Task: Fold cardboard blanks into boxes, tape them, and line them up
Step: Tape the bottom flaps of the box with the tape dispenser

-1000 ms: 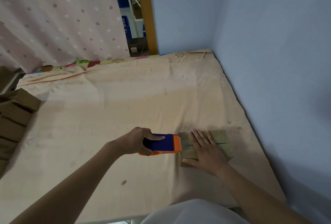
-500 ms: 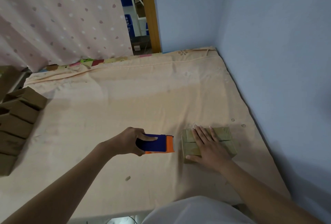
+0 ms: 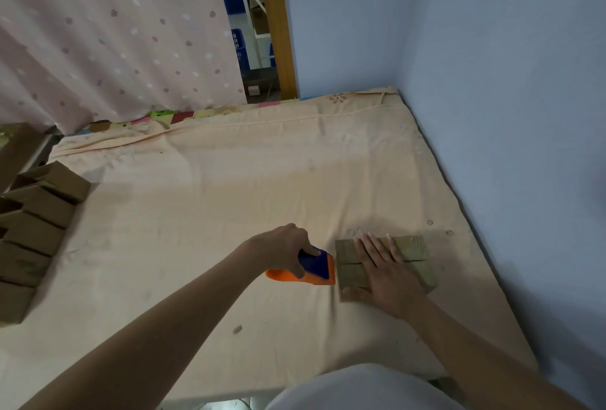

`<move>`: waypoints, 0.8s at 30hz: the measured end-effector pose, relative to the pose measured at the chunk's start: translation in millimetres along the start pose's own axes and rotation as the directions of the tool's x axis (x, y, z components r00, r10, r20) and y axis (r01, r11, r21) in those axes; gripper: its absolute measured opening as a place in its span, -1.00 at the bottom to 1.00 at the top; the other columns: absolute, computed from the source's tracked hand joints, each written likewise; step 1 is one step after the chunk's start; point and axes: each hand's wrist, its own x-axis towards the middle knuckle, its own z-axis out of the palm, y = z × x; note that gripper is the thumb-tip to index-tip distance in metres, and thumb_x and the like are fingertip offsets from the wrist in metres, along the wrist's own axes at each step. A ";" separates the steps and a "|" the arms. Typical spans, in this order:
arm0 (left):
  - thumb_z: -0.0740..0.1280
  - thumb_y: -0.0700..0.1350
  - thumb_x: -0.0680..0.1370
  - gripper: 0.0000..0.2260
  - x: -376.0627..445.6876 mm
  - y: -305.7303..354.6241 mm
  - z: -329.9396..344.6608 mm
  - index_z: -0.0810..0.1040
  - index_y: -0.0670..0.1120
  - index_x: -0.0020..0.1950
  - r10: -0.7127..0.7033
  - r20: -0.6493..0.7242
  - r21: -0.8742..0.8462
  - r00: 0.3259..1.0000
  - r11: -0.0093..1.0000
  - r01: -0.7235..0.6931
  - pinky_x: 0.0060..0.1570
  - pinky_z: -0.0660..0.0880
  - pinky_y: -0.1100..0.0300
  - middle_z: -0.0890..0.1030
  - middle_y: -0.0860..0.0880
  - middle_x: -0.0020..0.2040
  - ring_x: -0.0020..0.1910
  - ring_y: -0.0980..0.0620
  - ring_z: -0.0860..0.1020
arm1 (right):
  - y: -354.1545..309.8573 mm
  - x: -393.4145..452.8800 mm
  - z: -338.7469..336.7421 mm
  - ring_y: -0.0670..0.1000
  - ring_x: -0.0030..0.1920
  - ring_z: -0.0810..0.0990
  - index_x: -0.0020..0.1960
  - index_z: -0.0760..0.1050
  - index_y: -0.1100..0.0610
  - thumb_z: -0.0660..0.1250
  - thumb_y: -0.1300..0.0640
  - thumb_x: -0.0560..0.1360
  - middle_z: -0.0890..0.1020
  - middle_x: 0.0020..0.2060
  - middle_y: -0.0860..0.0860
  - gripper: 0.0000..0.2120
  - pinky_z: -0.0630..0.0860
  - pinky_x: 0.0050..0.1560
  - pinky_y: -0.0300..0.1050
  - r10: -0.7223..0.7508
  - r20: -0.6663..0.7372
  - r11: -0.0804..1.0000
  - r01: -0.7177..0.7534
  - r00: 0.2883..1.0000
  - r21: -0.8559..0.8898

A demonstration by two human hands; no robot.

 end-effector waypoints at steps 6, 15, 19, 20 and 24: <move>0.49 -0.09 0.41 -0.61 17.7 7.2 -15.8 0.65 0.00 0.23 -0.053 0.066 -0.015 0.996 0.998 0.054 -0.25 0.50 0.17 0.57 0.07 -0.26 -0.19 0.03 0.54 | 0.6 -0.8 0.8 0.07 0.61 0.06 0.62 0.02 0.19 -0.04 -0.56 0.49 0.14 0.60 0.12 0.02 0.01 0.55 0.26 0.000 -0.009 1.000 0.000 1.000 0.007; 0.36 0.11 0.57 -0.44 11.4 -19.3 52.6 0.32 -0.14 0.46 -0.393 -0.040 0.078 0.919 0.916 0.395 0.13 0.48 0.04 0.45 -0.19 0.28 0.17 -0.10 0.48 | -0.7 0.2 0.0 0.05 0.62 -0.08 0.63 -0.07 0.18 -0.08 -0.61 0.44 -0.02 0.62 0.07 0.08 -0.09 0.55 0.25 0.013 0.015 1.000 -0.013 1.000 0.021; 0.20 -0.20 0.62 -0.42 12.7 -1.9 101.3 0.03 -0.30 0.57 -0.440 -0.082 -0.041 0.894 0.898 0.439 0.18 0.43 0.05 0.23 -0.27 0.51 0.31 -0.19 0.35 | -1.9 1.0 -2.7 0.04 0.62 -0.08 0.64 -0.08 0.17 -0.10 -0.60 0.45 -0.03 0.63 0.06 0.06 -0.12 0.55 0.24 0.017 0.025 1.000 -0.017 1.000 -0.003; 0.20 -0.26 0.62 -0.40 8.9 6.9 105.2 -0.01 -0.31 0.58 -0.411 -0.056 -0.081 0.910 0.910 0.406 0.27 0.39 0.03 0.20 -0.27 0.52 0.38 -0.25 0.30 | -2.6 0.7 -3.3 0.05 0.62 -0.07 0.64 -0.07 0.17 -0.10 -0.60 0.46 -0.01 0.62 0.07 0.06 -0.12 0.55 0.24 0.020 0.025 1.000 -0.020 0.999 -0.005; 0.22 -0.22 0.62 -0.54 13.7 24.5 124.5 0.23 -0.22 0.52 -0.458 0.022 -0.260 0.889 0.856 0.447 0.11 0.46 0.30 0.41 -0.21 0.37 0.36 -0.20 0.41 | -4.0 -0.8 -6.1 0.06 0.62 -0.05 0.64 -0.05 0.18 -0.08 -0.59 0.46 0.00 0.62 0.08 0.05 -0.12 0.54 0.23 0.020 0.045 1.000 -0.019 0.999 -0.013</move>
